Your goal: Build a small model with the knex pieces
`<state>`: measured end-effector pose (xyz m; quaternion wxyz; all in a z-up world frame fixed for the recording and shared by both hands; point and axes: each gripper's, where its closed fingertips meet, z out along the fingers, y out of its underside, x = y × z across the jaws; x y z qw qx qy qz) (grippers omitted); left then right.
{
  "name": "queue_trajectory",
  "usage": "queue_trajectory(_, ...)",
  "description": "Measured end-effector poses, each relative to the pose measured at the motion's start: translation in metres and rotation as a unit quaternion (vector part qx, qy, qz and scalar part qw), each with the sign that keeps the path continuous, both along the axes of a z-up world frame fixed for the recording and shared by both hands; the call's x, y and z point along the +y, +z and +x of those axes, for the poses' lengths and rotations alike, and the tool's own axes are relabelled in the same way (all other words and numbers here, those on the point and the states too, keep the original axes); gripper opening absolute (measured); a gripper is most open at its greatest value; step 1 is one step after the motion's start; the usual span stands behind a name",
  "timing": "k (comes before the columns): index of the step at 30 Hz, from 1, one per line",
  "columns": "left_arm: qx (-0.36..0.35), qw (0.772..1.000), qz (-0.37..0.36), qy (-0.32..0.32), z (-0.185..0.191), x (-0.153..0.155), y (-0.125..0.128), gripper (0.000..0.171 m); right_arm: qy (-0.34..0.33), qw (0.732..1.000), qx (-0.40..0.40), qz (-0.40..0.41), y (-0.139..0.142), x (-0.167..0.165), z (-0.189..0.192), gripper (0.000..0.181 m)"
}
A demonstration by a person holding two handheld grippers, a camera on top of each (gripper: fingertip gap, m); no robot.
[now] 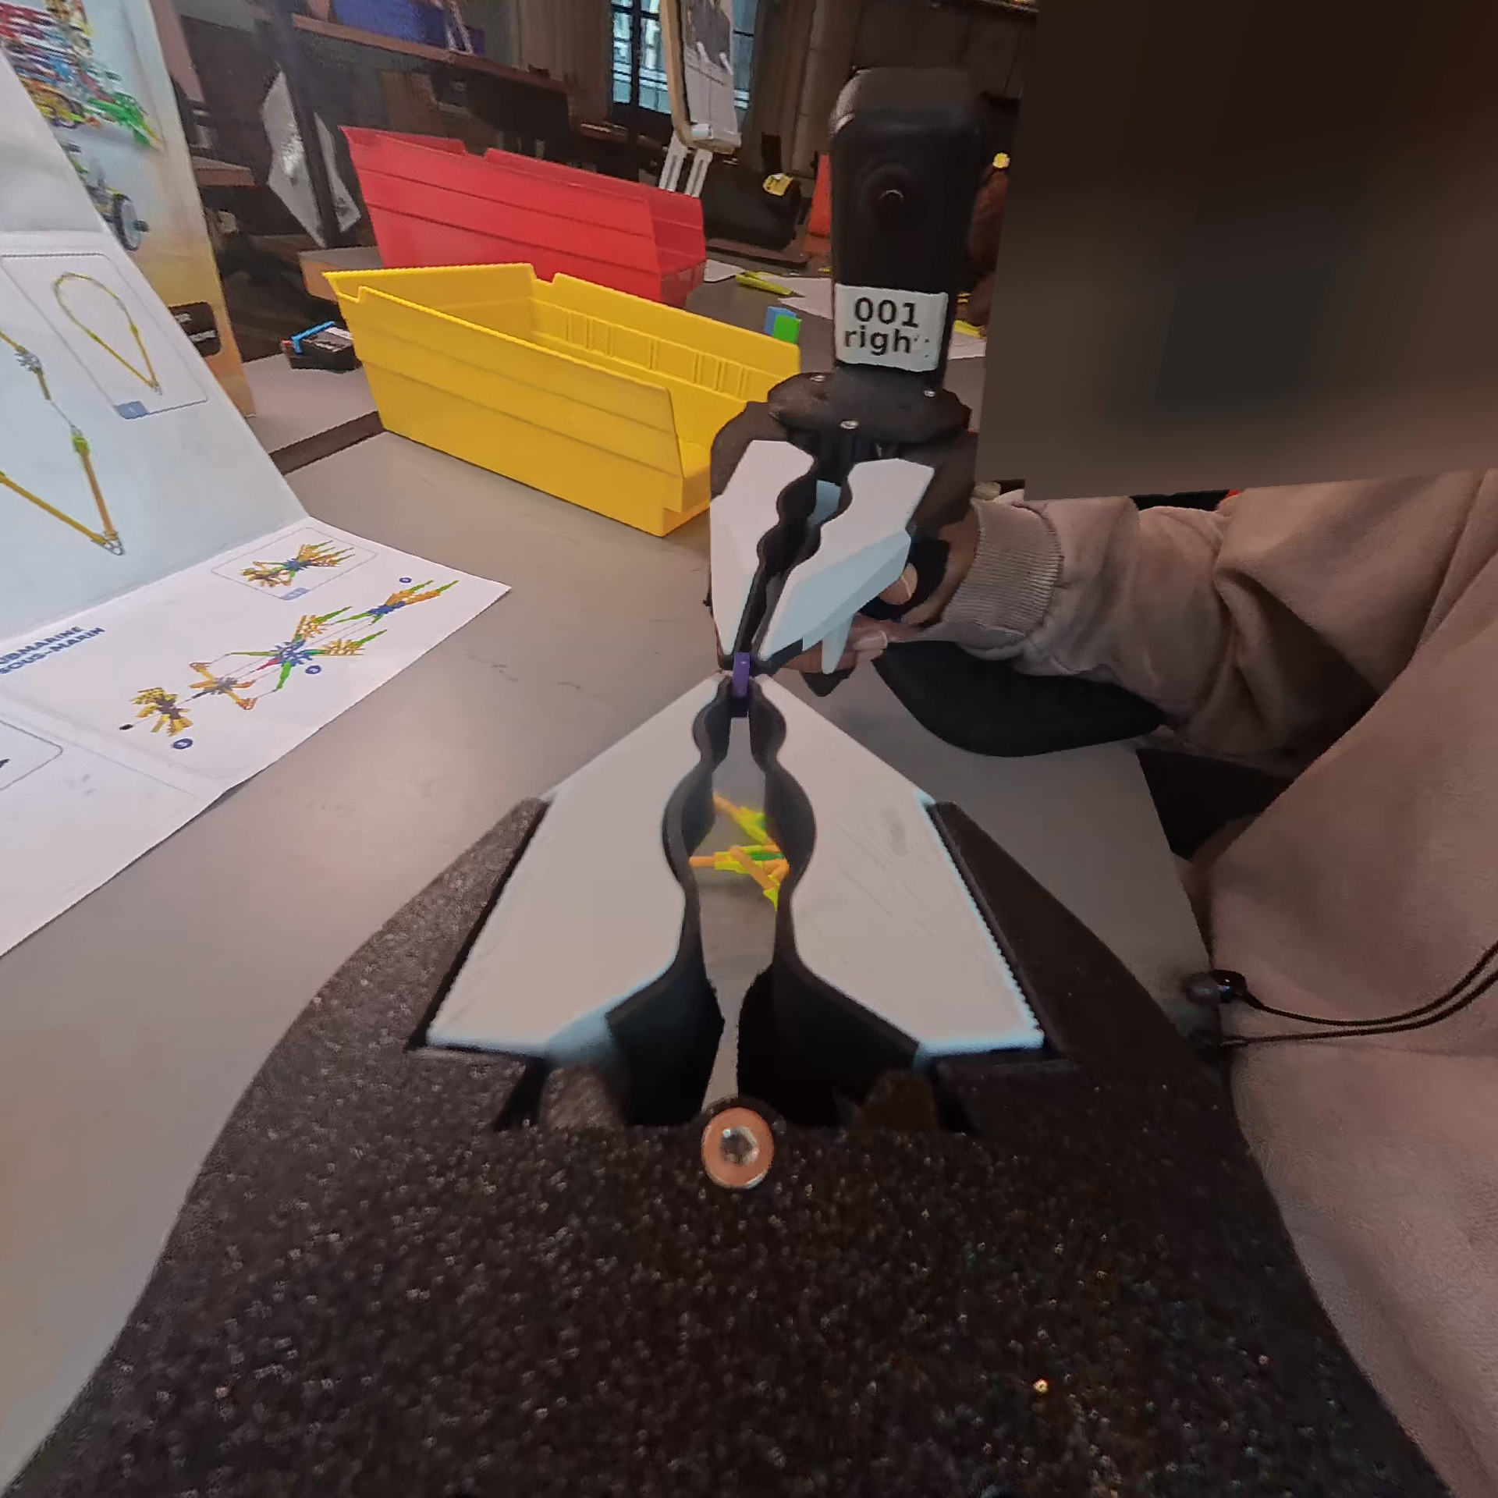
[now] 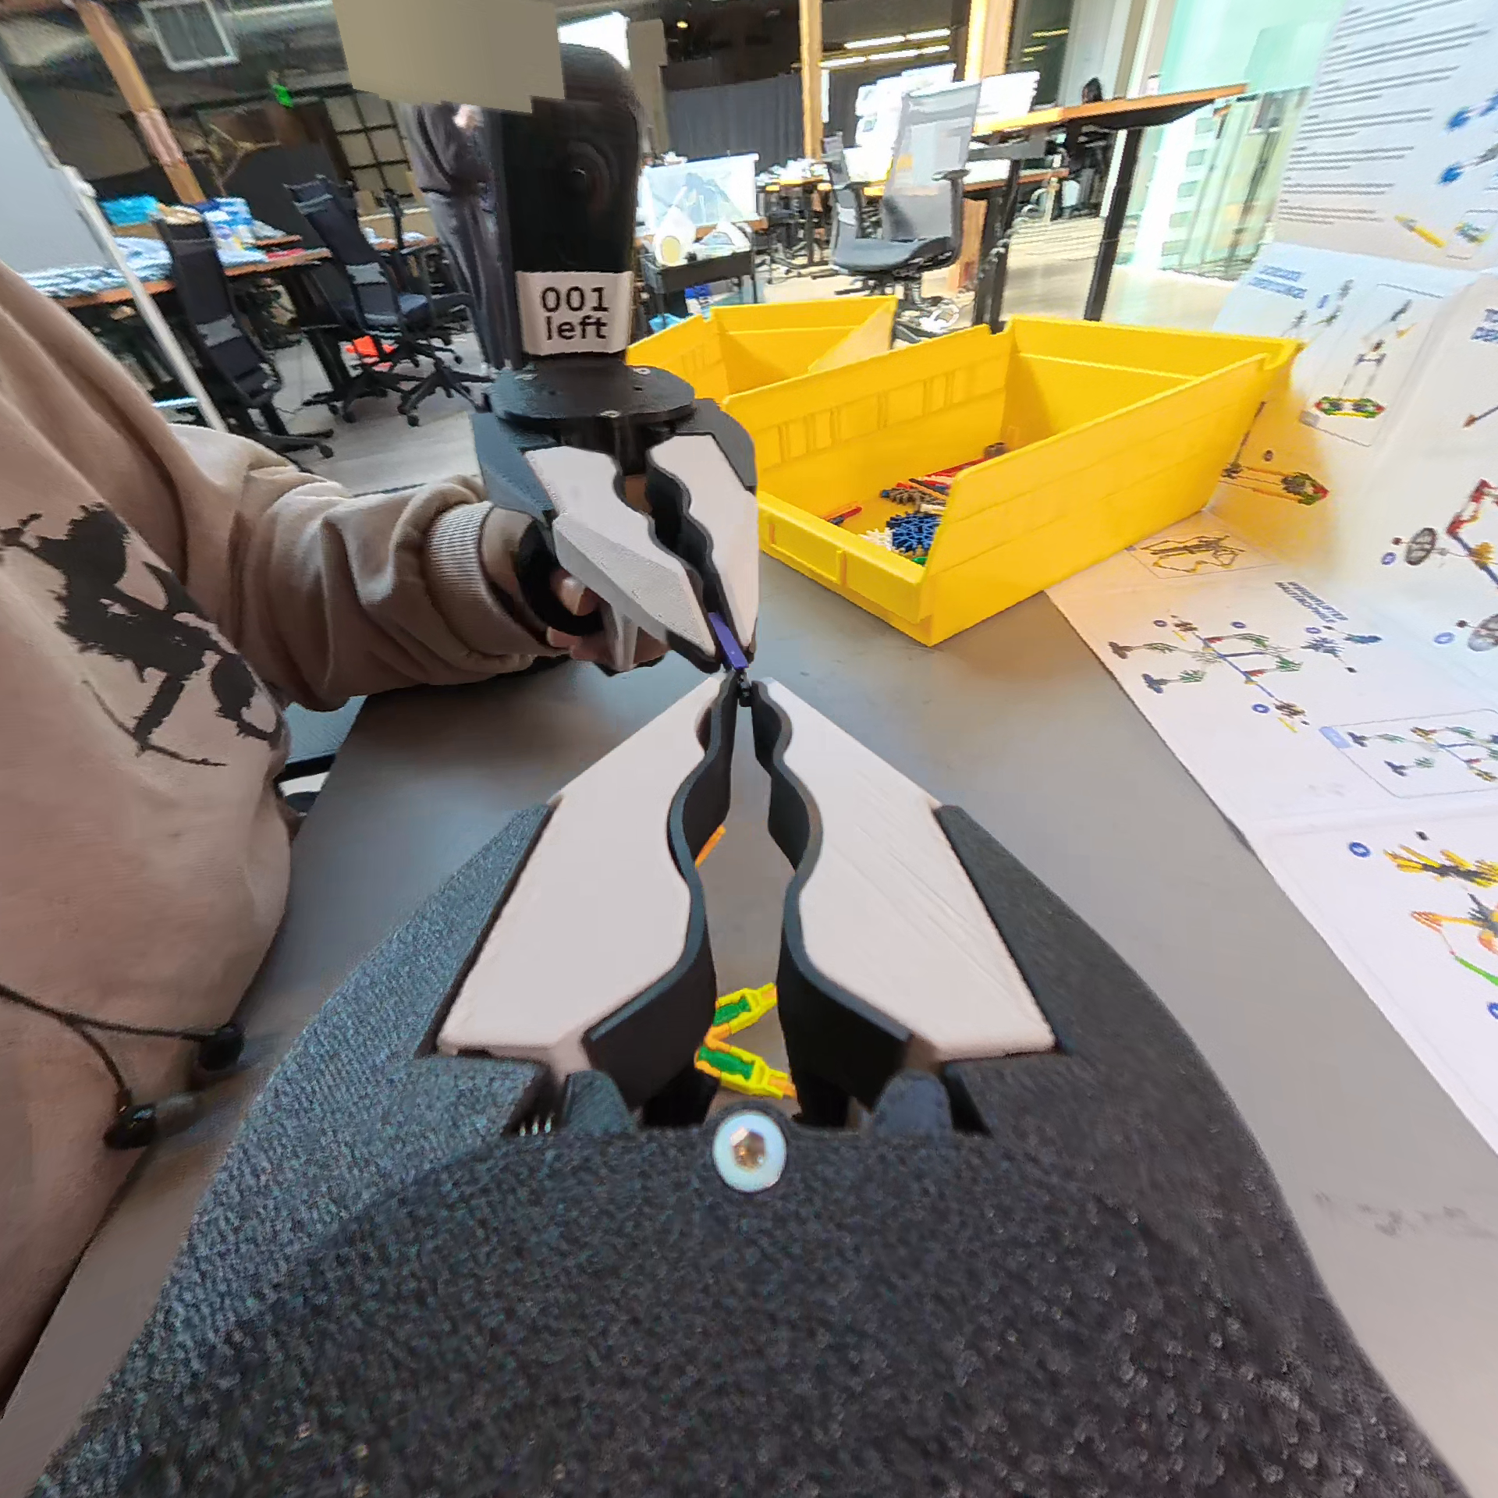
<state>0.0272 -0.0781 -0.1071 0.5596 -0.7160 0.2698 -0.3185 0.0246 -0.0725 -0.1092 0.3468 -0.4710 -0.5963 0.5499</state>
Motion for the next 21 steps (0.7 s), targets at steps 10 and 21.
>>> queue_trajectory(10, 0.115, 0.971, 0.044, 0.204, -0.025, 0.034, -0.014, 0.002, -0.232, 0.94, -0.029, 0.249, -0.014, 0.03, -0.022, 0.0)
queue_trajectory(21, 0.012, 0.981, -0.067, 0.183, -0.028, 0.045, -0.037, 0.002, -0.248, 0.871, -0.058, 0.421, -0.032, 0.039, -0.027, 0.0)
